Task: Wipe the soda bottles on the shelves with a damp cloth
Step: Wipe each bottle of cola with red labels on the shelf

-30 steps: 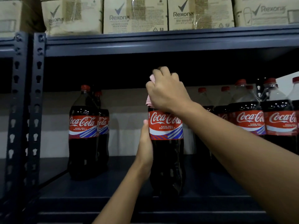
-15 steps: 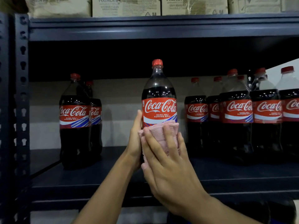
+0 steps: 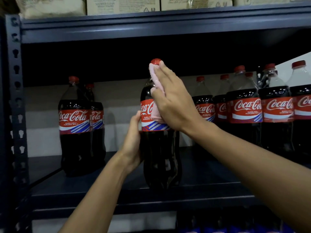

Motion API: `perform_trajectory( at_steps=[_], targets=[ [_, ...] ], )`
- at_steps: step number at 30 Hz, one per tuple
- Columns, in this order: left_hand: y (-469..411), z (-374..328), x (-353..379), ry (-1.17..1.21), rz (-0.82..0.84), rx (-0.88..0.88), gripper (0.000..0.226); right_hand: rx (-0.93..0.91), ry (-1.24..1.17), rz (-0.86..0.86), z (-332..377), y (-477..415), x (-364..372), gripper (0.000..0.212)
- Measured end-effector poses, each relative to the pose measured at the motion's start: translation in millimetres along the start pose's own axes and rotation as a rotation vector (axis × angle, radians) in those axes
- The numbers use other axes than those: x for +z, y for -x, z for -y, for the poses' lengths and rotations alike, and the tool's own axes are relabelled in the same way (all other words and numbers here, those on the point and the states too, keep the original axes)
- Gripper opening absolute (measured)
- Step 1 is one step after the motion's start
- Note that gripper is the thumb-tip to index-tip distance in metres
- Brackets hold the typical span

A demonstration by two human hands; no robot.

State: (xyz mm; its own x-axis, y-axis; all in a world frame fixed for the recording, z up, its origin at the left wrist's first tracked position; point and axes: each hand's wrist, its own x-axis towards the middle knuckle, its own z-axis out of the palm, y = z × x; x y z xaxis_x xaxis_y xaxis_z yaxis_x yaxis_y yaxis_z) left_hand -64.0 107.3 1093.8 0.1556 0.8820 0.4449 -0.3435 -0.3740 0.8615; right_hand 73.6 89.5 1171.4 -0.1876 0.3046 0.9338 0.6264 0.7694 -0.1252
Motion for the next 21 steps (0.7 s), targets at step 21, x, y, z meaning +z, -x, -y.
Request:
perform_trajectory(
  at_steps=[21],
  targets=[
    [7, 6, 4, 0.001, -0.012, 0.0, 0.074, -0.192, 0.294, -0.05, -1, 58, 26, 0.068]
  ],
)
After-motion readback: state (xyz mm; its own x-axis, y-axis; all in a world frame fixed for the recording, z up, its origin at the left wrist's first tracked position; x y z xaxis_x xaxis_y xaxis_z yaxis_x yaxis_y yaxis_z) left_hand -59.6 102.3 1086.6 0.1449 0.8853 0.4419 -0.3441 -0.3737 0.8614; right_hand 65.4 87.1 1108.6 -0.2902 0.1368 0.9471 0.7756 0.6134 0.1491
